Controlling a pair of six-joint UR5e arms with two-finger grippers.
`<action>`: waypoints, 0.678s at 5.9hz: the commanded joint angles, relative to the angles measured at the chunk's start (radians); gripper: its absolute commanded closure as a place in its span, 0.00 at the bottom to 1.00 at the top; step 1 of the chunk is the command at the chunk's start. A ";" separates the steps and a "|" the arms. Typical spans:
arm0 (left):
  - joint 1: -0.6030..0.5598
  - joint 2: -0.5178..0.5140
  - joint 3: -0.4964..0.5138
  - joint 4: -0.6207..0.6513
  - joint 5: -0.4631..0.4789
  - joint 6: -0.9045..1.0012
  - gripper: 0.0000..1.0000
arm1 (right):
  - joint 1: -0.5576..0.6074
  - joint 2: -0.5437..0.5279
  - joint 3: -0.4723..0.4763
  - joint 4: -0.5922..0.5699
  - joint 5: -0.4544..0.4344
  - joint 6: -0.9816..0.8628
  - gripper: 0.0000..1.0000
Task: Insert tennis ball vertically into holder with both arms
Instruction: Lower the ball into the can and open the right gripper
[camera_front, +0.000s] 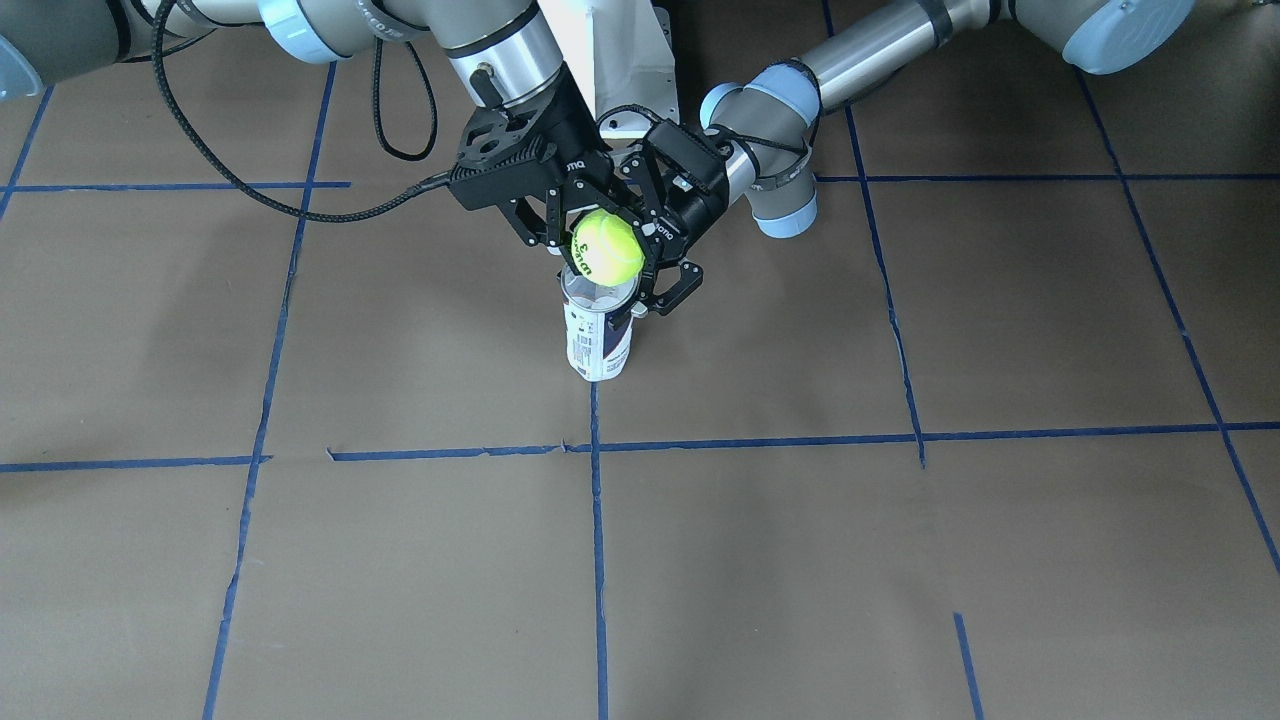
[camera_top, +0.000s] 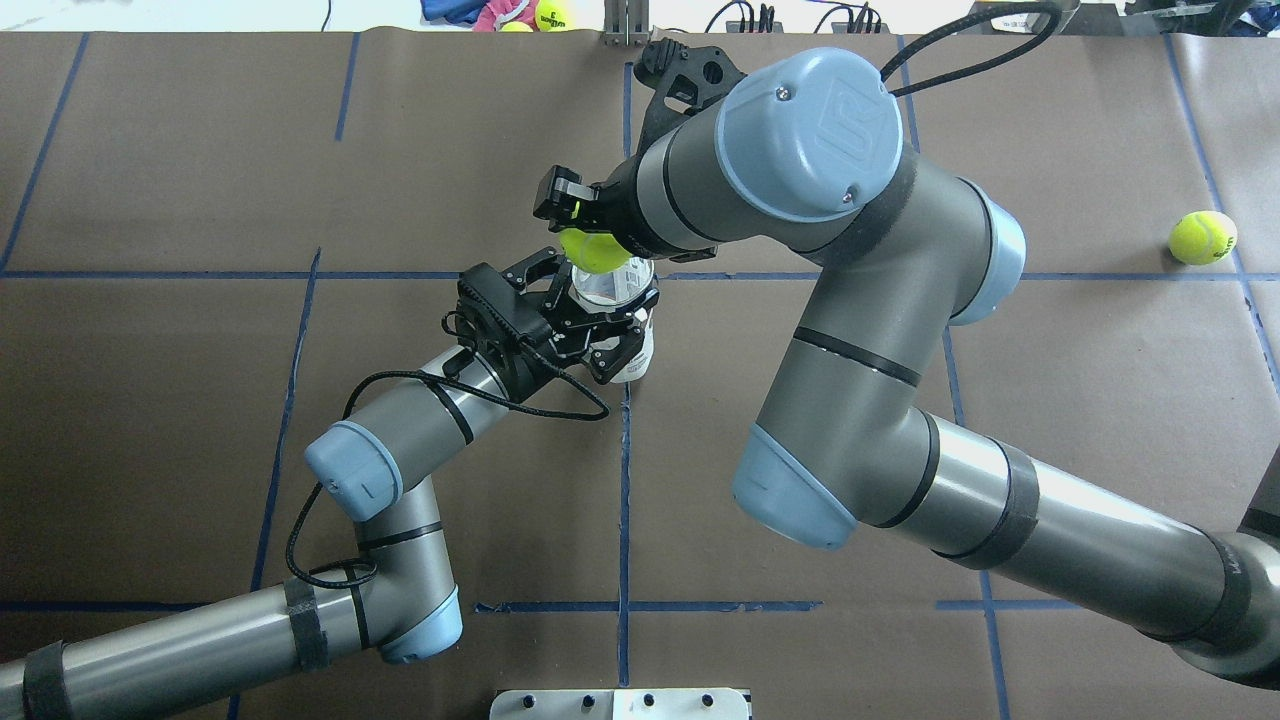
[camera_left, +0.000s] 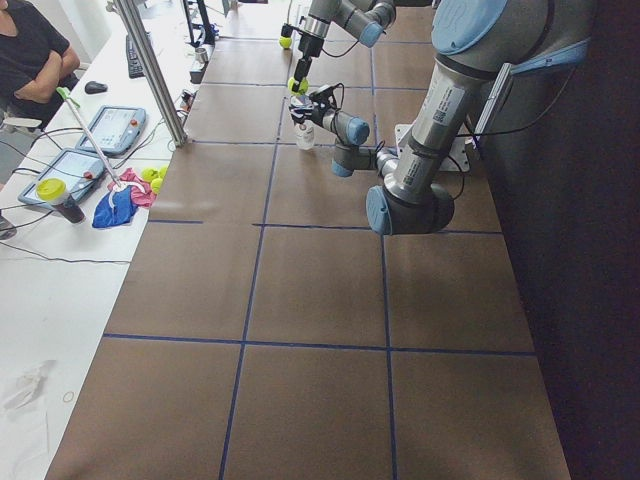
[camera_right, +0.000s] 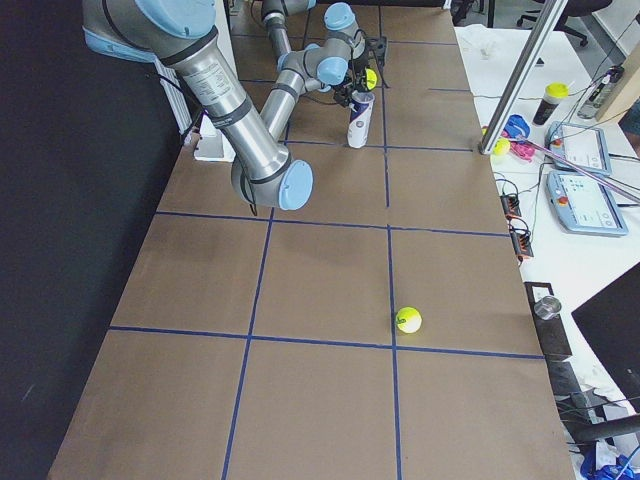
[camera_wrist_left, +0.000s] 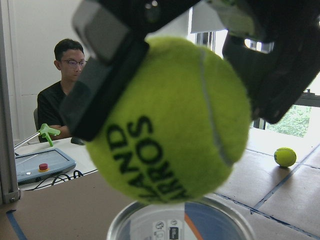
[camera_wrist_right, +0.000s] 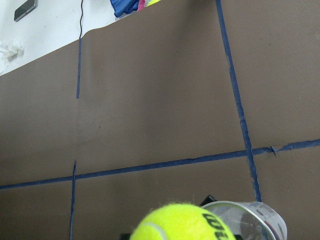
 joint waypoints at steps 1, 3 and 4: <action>0.000 0.000 0.000 0.000 0.000 0.000 0.25 | 0.001 -0.016 0.008 0.000 0.001 0.000 0.03; 0.000 0.000 0.000 0.000 0.000 0.000 0.25 | 0.004 -0.028 0.032 0.000 0.006 -0.002 0.02; 0.000 0.000 0.000 0.000 0.000 0.000 0.25 | 0.036 -0.060 0.070 -0.001 0.027 -0.008 0.02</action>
